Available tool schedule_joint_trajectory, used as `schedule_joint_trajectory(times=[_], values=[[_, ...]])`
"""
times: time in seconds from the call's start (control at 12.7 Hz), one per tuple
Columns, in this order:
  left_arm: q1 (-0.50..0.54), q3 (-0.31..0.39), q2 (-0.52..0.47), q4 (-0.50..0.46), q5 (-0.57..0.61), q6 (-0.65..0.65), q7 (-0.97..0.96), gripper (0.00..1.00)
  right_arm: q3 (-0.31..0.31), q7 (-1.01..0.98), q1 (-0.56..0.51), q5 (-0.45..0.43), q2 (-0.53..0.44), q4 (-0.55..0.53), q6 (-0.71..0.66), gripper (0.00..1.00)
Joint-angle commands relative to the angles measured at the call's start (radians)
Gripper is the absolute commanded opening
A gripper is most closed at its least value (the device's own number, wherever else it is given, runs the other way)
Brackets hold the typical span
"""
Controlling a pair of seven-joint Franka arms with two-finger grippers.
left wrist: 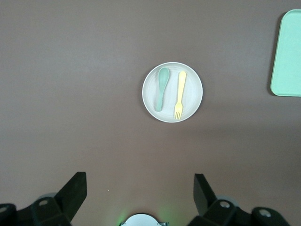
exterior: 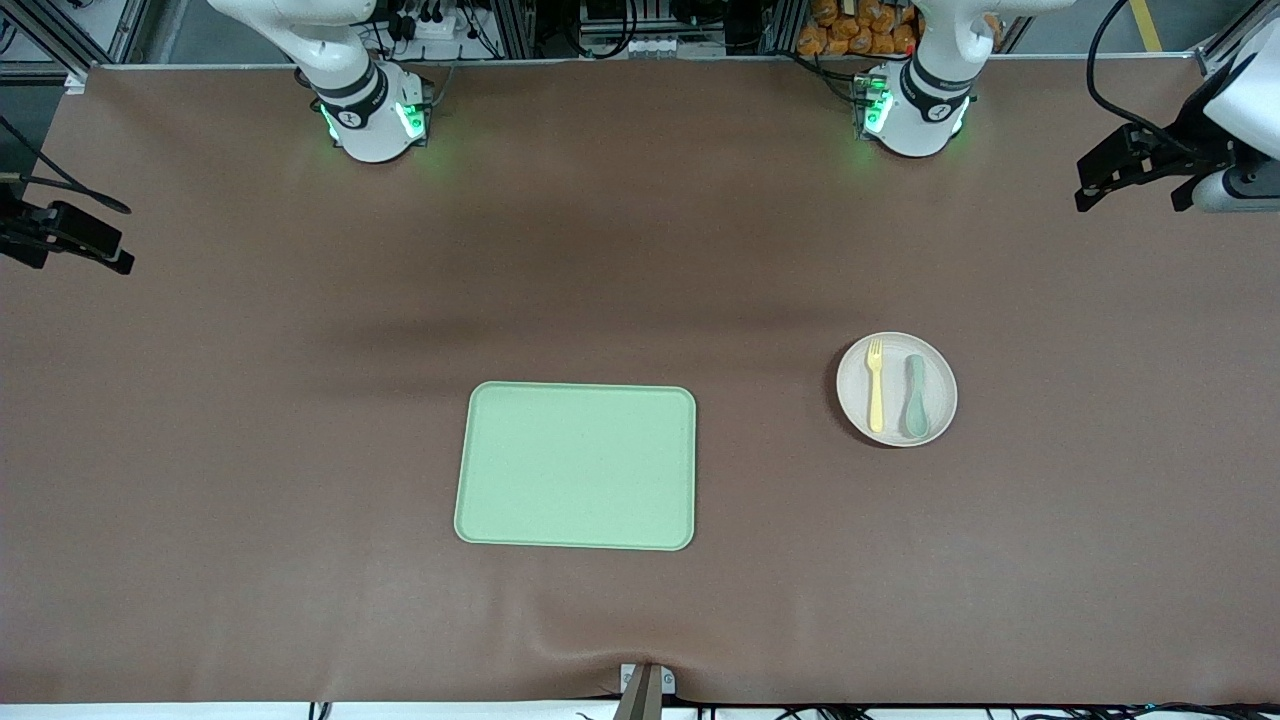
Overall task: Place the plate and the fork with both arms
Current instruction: 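Reach the left gripper down to the rim of the white plate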
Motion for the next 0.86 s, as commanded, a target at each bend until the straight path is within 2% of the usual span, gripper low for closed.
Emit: schedule_joint_trajectory(times=[0.0,0.31,0.47,0.63,0.79], values=[[-0.013,0.003,0.007,0.02,0.024,-0.012,-0.021,1.0,0.01,-0.009,-0.017,0.004,0.008,0.021,-0.015,1.0],[-0.014,0.002,0.022,0.02,0.025,-0.012,-0.013,1.0,0.01,-0.009,-0.017,0.004,0.01,0.021,-0.015,1.0],[-0.013,-0.001,0.065,0.017,0.074,-0.011,0.008,1.0,0.01,-0.009,-0.017,0.004,0.008,0.021,-0.015,1.0],[0.007,0.0,0.141,0.002,0.059,0.055,0.01,1.0,0.01,-0.009,-0.018,0.004,0.01,0.021,-0.015,1.0],[0.02,0.0,0.221,-0.055,0.035,0.171,0.01,1.0,0.01,-0.009,-0.018,0.004,0.008,0.021,-0.015,1.0]])
